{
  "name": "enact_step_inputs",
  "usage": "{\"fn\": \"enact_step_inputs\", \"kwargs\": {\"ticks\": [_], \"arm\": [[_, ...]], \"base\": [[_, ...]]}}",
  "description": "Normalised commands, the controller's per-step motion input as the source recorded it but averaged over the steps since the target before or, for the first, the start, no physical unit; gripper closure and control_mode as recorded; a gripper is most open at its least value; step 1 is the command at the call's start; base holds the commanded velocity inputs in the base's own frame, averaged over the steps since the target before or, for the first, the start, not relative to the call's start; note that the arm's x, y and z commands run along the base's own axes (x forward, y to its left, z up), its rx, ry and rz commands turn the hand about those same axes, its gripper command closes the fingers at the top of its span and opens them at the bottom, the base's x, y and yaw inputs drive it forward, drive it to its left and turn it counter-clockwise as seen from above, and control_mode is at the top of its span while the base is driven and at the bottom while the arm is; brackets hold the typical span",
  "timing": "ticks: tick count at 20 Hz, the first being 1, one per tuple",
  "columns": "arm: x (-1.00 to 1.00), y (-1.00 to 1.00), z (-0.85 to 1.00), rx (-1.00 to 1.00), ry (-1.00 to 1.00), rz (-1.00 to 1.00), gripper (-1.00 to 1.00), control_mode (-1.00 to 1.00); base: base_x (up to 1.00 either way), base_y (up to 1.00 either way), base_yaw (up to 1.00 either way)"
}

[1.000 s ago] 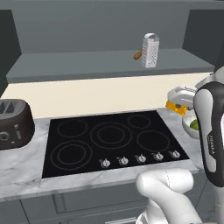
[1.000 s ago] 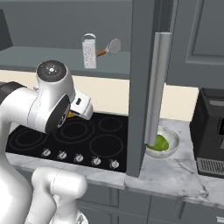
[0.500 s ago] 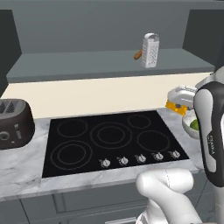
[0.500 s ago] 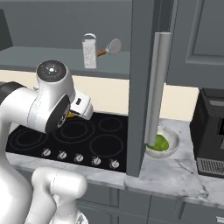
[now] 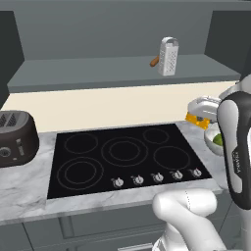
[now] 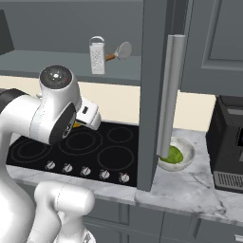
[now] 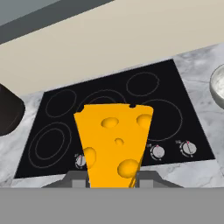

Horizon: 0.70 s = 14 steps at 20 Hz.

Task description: Pick the cheese from the fridge and the cheese grater from the cabinet and place them next to the salad bowl.

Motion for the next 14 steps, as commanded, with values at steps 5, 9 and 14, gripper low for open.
{"fn": "enact_step_inputs", "kwargs": {"ticks": [5, 9, 14], "arm": [[0.00, 0.03, -0.01, -0.03, 0.00, -0.01, 1.00, -1.00], [0.05, 0.18, -0.04, -0.16, 0.00, -0.27, 1.00, -1.00], [0.14, 0.27, -0.11, -0.21, 0.07, -0.49, 1.00, -1.00]], "base": [[0.00, 0.00, 0.00], [0.00, 0.00, 0.00], [0.00, 0.00, 0.00]]}}
